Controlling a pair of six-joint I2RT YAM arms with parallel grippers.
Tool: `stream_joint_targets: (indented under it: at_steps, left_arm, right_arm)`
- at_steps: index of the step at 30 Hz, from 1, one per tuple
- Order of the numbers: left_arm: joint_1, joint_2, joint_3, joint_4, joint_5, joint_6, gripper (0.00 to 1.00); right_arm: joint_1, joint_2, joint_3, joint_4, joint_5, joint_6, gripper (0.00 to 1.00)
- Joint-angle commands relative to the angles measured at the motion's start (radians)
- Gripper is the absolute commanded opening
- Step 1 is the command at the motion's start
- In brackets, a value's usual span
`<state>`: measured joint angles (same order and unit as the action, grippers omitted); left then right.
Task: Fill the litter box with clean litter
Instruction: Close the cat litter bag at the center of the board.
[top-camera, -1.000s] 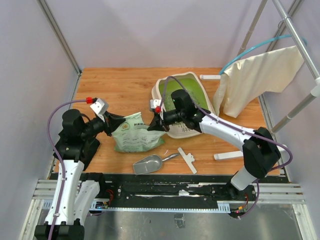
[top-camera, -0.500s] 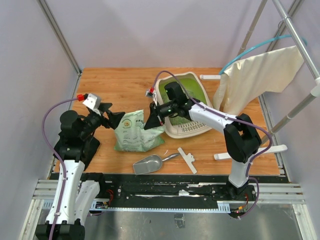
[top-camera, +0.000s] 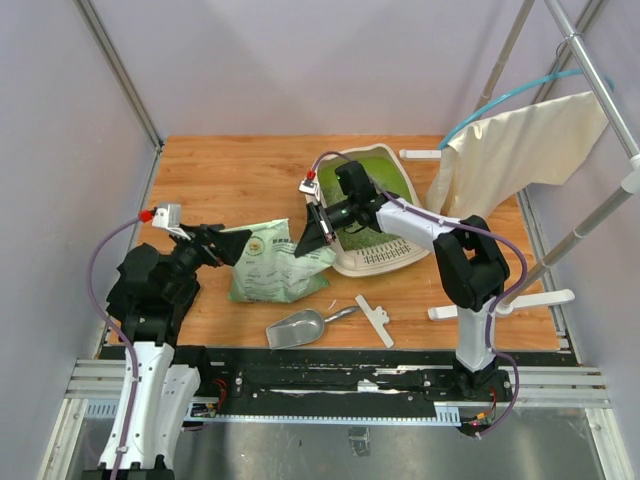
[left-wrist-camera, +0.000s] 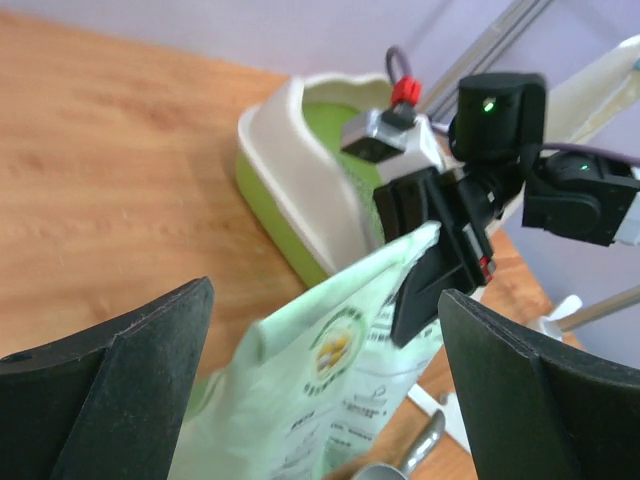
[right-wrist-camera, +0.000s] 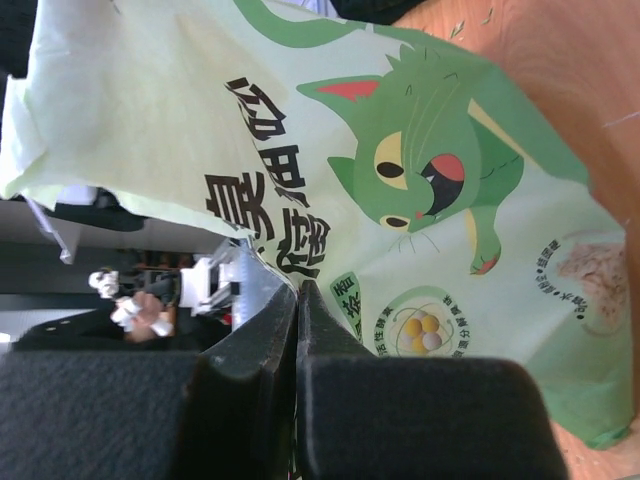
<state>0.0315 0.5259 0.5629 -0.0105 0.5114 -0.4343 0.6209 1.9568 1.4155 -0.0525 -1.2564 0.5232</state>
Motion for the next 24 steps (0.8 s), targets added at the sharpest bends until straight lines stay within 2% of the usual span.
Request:
stream_joint_targets:
  at_steps: [1,5,8,11,14,18,24]
  left_arm:
    - [0.004,-0.041,-0.124,0.069,-0.028,-0.222,1.00]
    - [0.004,-0.059,-0.159,0.123,-0.020,-0.293,1.00]
    - [0.005,-0.046,-0.156,0.144,0.024,-0.294,1.00]
    - [0.004,0.016,-0.138,0.179,0.142,-0.282,1.00]
    - [0.010,0.112,-0.092,0.120,0.226,-0.278,1.00]
    - [0.051,0.181,-0.024,-0.018,0.311,-0.201,0.99]
    - [0.093,0.222,-0.016,-0.074,0.430,-0.168,0.80]
  right_arm:
    - [-0.019,0.020,0.017,-0.018,-0.135,0.114,0.01]
    - [-0.022,0.051,0.006,-0.018,-0.147,0.128,0.01]
    - [-0.022,0.055,-0.003,-0.018,-0.140,0.122,0.01]
    - [-0.022,0.051,-0.004,-0.018,-0.135,0.117,0.01]
    - [-0.026,0.052,0.000,-0.022,-0.129,0.117,0.01]
    - [-0.030,0.049,0.002,-0.024,-0.127,0.117,0.01]
    - [-0.035,0.044,0.008,-0.028,-0.127,0.112,0.01]
